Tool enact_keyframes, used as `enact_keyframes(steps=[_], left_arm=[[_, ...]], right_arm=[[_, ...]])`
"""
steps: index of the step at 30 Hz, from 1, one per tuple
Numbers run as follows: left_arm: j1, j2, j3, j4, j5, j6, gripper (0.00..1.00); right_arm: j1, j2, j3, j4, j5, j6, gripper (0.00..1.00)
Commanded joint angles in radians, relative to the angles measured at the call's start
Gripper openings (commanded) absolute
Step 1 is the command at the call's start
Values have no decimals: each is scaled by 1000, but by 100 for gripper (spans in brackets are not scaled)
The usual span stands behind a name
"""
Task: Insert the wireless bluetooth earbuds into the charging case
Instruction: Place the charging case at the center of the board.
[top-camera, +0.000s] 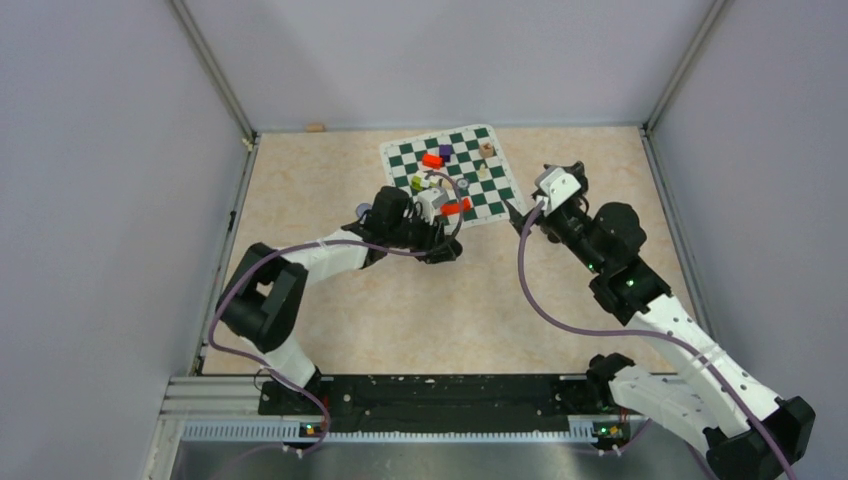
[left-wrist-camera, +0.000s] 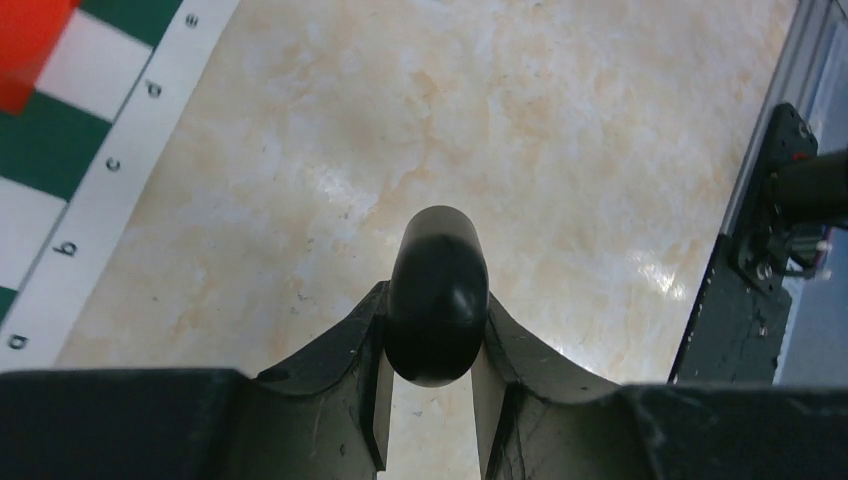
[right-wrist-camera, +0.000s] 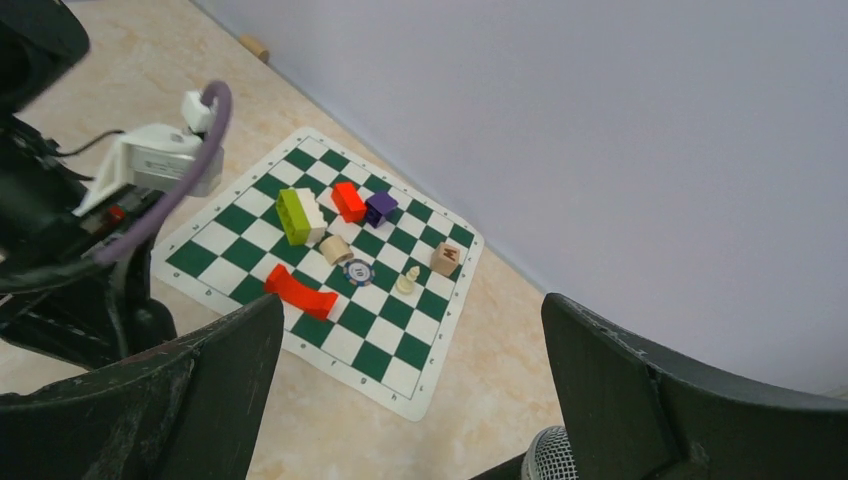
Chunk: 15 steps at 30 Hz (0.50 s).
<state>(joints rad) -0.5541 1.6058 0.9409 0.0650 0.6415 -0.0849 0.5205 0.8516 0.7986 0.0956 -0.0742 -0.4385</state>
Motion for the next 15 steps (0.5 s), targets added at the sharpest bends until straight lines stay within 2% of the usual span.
enact_keyframes(steps=[1, 8, 12, 15], left_arm=[[5, 112, 18, 163, -78, -326, 0], [5, 181, 24, 101, -283, -444, 0], [5, 211, 51, 46, -337, -486, 0], [6, 226, 56, 26, -367, -513, 5]], right_arm=[[-10, -34, -20, 110, 6, 43, 99], [-10, -34, -59, 137, -8, 24, 99], [-9, -18, -64, 141, -16, 22, 99], [-7, -15, -66, 145, -21, 21, 99]])
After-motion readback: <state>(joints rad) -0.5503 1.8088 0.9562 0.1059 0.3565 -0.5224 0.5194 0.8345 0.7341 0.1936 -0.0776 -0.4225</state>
